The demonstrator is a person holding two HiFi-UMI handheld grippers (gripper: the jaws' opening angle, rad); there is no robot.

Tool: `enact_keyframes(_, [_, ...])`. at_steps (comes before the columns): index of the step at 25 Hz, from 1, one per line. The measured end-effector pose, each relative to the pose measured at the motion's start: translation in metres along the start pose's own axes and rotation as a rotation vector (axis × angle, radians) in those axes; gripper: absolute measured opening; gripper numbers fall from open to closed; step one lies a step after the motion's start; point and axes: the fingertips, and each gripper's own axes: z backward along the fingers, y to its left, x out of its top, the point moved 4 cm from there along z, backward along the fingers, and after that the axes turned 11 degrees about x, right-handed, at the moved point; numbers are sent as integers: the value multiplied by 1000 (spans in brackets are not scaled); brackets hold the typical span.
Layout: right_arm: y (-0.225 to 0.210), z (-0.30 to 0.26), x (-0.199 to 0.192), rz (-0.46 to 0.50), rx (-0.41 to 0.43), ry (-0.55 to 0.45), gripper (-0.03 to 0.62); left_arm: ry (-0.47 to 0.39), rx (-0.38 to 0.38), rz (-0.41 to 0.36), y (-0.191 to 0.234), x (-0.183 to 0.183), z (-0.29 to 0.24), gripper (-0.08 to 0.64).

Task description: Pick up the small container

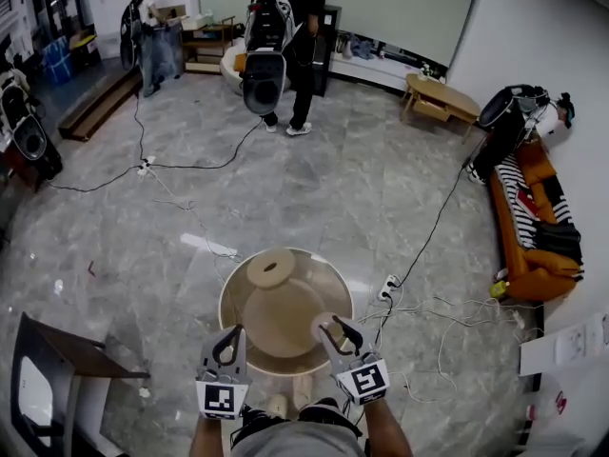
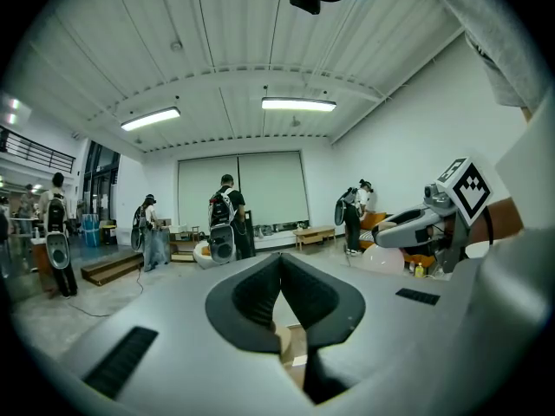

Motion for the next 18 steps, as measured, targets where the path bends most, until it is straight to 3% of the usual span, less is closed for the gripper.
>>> enact_keyframes(6, [11, 12, -4, 10, -19, 11, 137, 6, -10, 13, -2, -7, 14, 17])
enact_keyframes(10, [10, 17, -3, 12, -15, 7, 137, 19, -1, 64, -8, 0, 14, 17])
enact_keyframes(18, [9, 20, -4, 16, -12, 1, 137, 3, 0, 29, -11, 1, 14, 17])
